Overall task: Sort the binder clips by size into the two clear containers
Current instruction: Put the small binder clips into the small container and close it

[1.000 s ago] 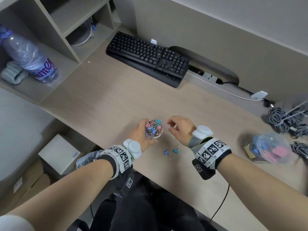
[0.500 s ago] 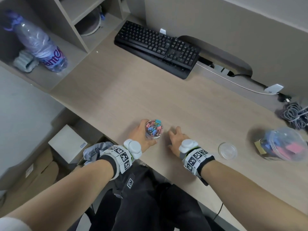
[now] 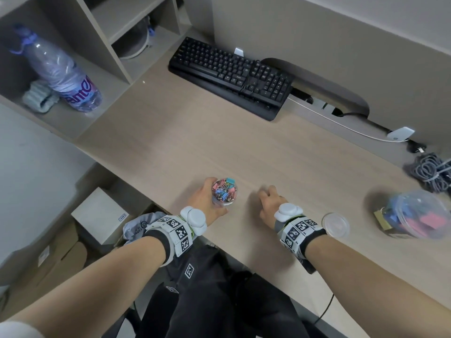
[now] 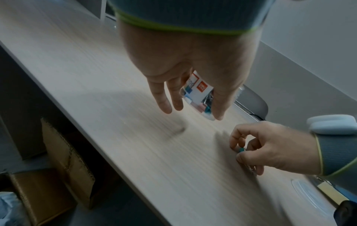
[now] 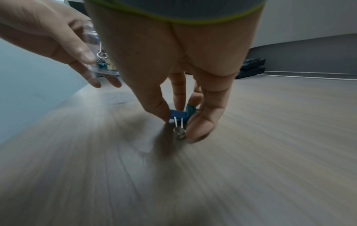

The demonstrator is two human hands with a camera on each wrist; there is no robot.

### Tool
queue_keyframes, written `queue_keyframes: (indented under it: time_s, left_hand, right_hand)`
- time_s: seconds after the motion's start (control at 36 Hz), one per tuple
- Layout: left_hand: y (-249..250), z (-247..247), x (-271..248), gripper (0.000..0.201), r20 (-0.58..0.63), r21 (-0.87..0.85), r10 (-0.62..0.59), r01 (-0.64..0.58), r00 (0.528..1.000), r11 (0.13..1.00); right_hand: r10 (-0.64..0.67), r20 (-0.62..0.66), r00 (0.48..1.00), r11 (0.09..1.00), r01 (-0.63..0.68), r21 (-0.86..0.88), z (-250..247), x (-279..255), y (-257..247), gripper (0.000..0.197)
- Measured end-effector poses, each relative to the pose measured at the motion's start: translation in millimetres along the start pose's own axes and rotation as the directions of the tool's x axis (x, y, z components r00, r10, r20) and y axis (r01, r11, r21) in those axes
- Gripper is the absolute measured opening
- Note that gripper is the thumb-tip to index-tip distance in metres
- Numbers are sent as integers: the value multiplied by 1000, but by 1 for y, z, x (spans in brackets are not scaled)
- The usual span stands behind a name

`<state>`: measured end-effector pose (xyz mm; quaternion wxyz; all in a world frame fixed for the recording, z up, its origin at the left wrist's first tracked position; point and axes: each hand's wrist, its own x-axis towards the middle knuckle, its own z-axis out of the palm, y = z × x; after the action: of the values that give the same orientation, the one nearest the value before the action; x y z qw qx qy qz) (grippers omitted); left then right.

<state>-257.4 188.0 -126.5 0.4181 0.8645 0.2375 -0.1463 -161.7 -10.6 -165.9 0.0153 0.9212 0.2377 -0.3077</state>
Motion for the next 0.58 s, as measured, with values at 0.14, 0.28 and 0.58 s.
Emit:
queue_keyframes:
  time_s: [0.14, 0.28, 0.58]
  left_hand:
    - [4, 0, 6, 80, 20, 15, 6, -6, 1000, 1000]
    - [7, -2, 7, 78, 33, 28, 18, -19, 999, 999]
    - [13, -4, 17, 78, 48, 50, 31, -33, 998, 998]
  right_hand:
    - [37, -61, 997, 999, -38, -16, 2, 2, 9, 29]
    - [58, -80, 995, 998, -59, -3, 3, 4, 16, 9]
    - [95, -22, 995, 991, -92, 93, -5, 9, 29, 36]
